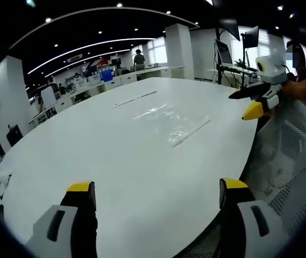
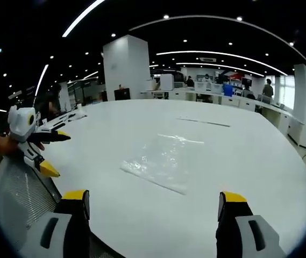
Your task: Open the resealable bag by pulling the two sides of the seal apart until the entire bag opening is separated and visibly accessible.
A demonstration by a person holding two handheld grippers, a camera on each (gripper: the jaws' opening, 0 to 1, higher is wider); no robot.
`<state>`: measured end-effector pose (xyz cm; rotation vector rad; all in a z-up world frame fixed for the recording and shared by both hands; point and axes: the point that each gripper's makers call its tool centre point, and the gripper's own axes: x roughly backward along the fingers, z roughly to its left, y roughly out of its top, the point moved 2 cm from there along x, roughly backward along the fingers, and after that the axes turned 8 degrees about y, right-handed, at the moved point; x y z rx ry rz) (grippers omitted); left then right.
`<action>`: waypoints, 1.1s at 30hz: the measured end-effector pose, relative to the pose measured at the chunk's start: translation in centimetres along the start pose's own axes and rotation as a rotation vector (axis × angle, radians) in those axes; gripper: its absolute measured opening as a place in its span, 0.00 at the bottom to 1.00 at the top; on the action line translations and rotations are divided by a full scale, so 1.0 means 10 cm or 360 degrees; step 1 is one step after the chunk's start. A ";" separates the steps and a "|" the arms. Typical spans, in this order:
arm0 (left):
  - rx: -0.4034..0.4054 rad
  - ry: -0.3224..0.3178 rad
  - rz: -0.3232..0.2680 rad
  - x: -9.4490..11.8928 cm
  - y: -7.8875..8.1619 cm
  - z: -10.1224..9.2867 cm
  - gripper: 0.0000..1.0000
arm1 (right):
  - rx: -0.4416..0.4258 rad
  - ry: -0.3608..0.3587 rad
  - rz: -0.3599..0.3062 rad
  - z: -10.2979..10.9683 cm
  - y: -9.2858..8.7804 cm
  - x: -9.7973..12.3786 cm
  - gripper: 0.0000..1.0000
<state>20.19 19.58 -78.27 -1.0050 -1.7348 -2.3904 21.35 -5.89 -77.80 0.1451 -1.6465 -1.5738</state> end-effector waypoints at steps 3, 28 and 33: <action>0.0000 -0.0002 0.0001 0.00 0.00 0.00 0.94 | -0.0011 -0.0006 -0.0006 -0.01 0.00 0.00 1.00; -0.0043 0.0012 0.0055 -0.01 -0.06 0.00 0.92 | -0.0021 0.0000 -0.0030 -0.01 0.02 0.01 1.00; -0.0057 0.0006 0.0065 -0.02 -0.08 -0.01 0.92 | -0.0023 -0.0001 -0.0025 -0.01 0.01 0.01 1.00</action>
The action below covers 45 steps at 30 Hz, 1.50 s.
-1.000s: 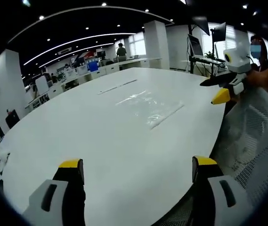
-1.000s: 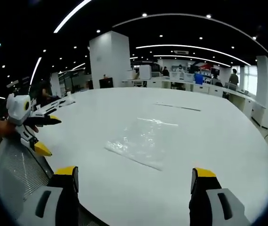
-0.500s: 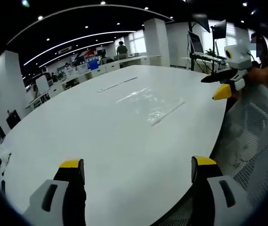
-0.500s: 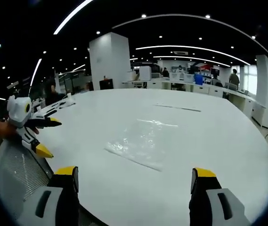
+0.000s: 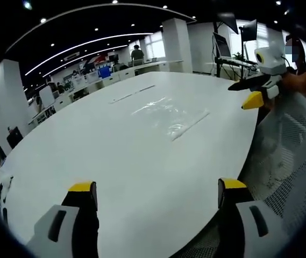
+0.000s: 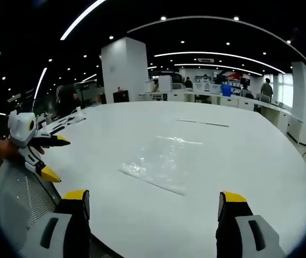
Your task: Open the resealable bag by pulling the two sides of the seal apart until the entire bag opening is separated and visibly accessible.
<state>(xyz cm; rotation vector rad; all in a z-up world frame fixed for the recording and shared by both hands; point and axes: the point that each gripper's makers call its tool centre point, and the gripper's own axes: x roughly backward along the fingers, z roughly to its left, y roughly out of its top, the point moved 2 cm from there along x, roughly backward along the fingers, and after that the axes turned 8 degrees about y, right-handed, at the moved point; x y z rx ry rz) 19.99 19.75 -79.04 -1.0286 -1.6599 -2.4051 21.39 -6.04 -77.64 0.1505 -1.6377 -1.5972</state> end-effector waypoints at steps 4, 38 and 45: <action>-0.0008 0.0017 -0.0011 0.00 0.01 0.02 0.92 | 0.0000 -0.0001 0.0008 0.00 -0.01 0.00 1.00; -0.0270 -0.0076 -0.0008 -0.02 0.18 -0.03 0.69 | 0.0353 0.0184 0.0108 0.01 0.40 -0.26 0.87; -0.0296 -0.0126 -0.0006 -0.11 0.29 -0.06 0.65 | 0.0441 0.0256 0.0190 -0.01 0.42 -0.46 0.86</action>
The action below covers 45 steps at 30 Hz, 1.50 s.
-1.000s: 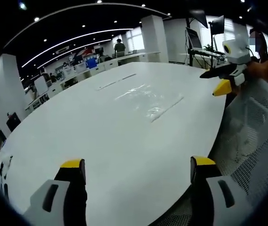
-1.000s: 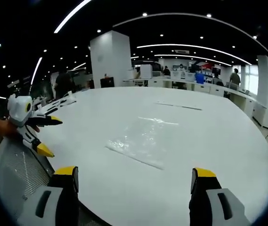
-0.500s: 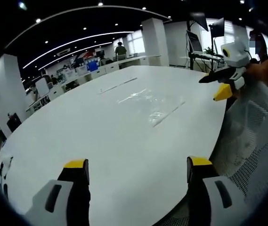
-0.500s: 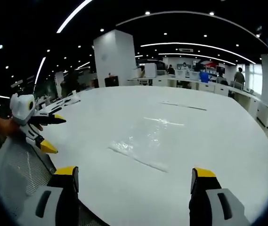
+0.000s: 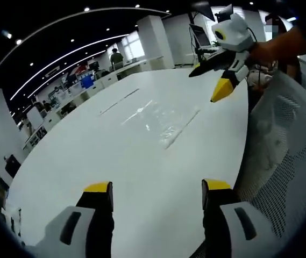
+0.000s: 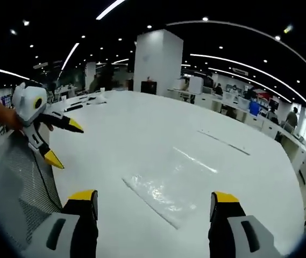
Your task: Open the resealable bag by pulling the two sides of the seal apart until the entire bag opening is separated and visibly accessible.
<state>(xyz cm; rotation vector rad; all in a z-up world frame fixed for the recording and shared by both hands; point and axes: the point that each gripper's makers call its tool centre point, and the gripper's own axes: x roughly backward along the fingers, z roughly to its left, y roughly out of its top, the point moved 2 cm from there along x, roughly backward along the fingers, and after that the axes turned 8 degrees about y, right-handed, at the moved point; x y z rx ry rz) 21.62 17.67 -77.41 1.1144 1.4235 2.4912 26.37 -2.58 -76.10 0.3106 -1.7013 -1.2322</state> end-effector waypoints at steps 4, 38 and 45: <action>-0.0002 -0.0014 0.0013 -0.05 0.03 0.00 0.65 | 0.0069 0.0041 0.0089 0.01 -0.07 -0.08 0.86; 0.0125 0.0004 0.0021 -0.17 0.05 0.01 0.58 | -0.0053 0.0176 0.0499 -0.23 -0.56 -0.57 0.38; 0.0155 0.0010 0.0021 -0.17 0.04 0.06 0.56 | -0.0060 0.0196 0.0537 -0.19 -0.63 -0.59 0.27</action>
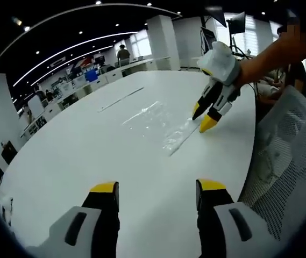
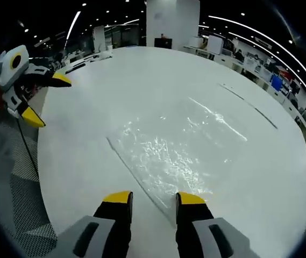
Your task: Open the resealable bag by pulling the two sides of the seal apart until the entire bag opening is separated and visibly accessible.
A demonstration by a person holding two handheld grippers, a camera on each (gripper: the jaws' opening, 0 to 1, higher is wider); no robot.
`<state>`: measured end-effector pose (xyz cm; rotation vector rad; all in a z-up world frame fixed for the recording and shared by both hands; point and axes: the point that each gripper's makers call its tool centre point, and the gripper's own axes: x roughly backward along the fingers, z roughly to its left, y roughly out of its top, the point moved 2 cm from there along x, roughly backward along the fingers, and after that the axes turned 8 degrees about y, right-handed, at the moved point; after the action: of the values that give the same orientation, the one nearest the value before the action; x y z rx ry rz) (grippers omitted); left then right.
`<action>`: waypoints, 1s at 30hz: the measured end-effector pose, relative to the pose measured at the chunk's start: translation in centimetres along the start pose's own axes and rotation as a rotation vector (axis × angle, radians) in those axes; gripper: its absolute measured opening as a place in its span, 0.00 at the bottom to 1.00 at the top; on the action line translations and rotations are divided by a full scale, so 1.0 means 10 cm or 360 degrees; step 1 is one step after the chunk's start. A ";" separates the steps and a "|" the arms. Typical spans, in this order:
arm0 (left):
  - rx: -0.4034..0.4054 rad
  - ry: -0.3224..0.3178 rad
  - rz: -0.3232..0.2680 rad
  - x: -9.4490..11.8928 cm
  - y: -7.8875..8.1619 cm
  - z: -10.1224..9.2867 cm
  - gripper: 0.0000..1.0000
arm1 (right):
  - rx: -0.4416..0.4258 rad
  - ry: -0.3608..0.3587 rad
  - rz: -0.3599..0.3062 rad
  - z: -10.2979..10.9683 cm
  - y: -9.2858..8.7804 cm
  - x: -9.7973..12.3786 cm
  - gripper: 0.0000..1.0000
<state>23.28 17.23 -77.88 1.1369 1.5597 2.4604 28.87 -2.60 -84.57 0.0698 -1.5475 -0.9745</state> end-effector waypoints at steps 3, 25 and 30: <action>-0.0007 -0.0007 0.0000 0.00 0.00 0.00 0.56 | 0.0042 0.0018 0.0007 0.04 0.01 -0.02 0.19; -0.0066 -0.0096 0.0025 -0.03 -0.01 -0.16 0.53 | 0.0277 0.0182 0.0085 0.32 0.01 0.09 0.00; -0.0063 -0.0103 0.0010 -0.04 0.01 -0.17 0.53 | 0.0347 0.0205 0.0052 0.39 0.07 0.18 0.00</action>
<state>22.64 15.70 -78.48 1.2042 1.4858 2.4210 25.44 -1.06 -82.29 0.2556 -1.5255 -0.7580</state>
